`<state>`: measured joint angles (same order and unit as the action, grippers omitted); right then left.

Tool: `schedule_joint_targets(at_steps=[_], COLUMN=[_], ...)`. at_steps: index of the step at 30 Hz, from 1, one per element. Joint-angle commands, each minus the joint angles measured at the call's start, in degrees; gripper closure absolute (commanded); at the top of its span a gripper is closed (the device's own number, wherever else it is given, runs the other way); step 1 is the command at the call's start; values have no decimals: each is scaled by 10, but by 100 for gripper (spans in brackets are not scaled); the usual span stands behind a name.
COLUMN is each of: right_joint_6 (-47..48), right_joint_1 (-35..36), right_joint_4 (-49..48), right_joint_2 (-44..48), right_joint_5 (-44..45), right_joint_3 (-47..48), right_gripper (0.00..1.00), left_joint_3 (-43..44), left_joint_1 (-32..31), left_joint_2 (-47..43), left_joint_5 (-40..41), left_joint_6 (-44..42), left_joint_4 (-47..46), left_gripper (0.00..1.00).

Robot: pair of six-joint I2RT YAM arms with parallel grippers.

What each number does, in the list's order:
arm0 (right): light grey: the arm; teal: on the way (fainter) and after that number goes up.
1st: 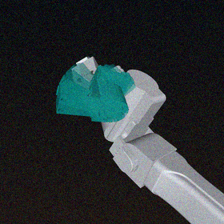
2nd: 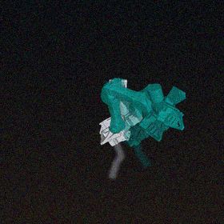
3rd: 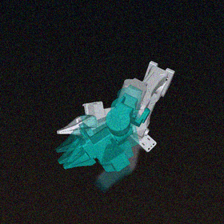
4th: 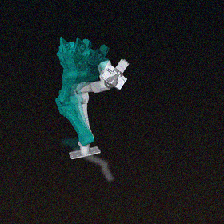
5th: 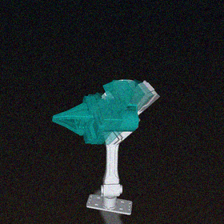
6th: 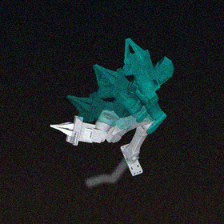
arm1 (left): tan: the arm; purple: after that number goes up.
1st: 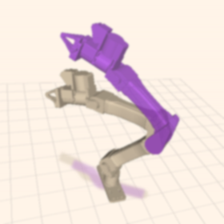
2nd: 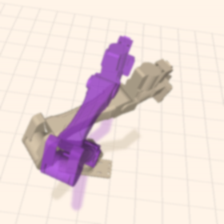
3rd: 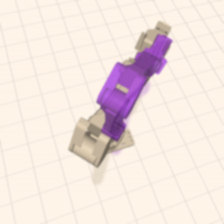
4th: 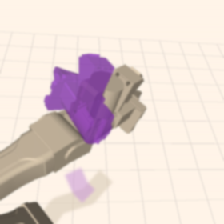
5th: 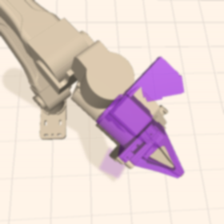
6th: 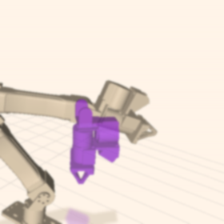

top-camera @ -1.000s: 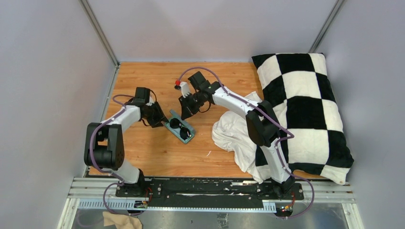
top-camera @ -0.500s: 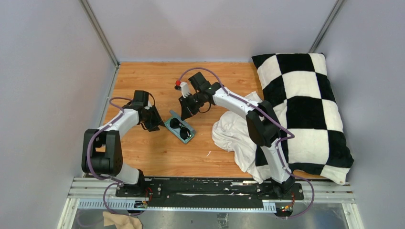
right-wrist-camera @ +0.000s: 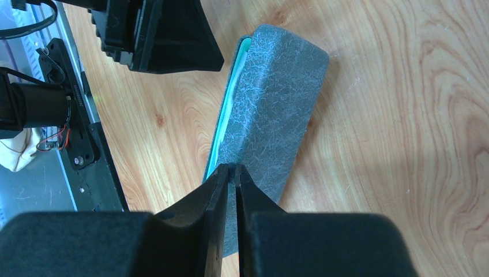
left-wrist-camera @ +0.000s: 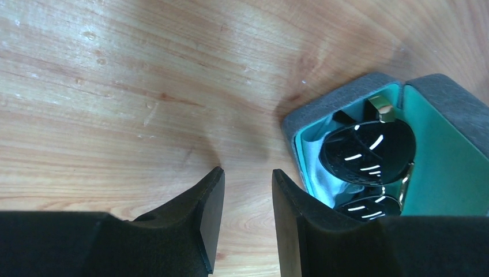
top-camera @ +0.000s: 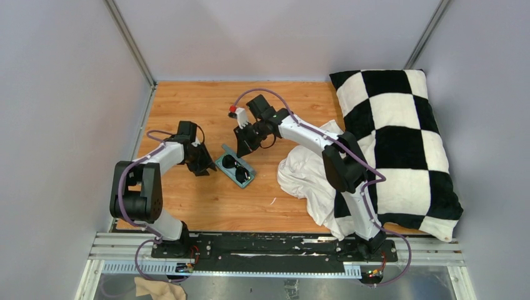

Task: Organize the sunglasses
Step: Close the sunglasses case at the center of the board.

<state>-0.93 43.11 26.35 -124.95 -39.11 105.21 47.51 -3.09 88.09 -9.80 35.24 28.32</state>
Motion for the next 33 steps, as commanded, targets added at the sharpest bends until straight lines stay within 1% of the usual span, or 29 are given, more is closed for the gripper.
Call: schedule_joint_targets(at_steps=[1,16,28,33], right_joint_6=[1,1,-3,-1], right_joint_1=[23,53,68,68], right_joint_4=[11,11,13,16], right_joint_2=[-14,-31,-59,-50], right_joint_5=[12,4,0,7], right_joint_3=[-17,-9,11,8], right_gripper=[87,87,87,86], left_joint_3=[11,20,18,17], left_joint_1=[0,-13,-13,-13], left_joint_2=[23,46,44,32], left_joint_5=[11,0,7,14], left_joint_6=[-5,14,8,5], left_joint_4=[-7,-26,-22,-13], left_gripper=[59,59,59,59])
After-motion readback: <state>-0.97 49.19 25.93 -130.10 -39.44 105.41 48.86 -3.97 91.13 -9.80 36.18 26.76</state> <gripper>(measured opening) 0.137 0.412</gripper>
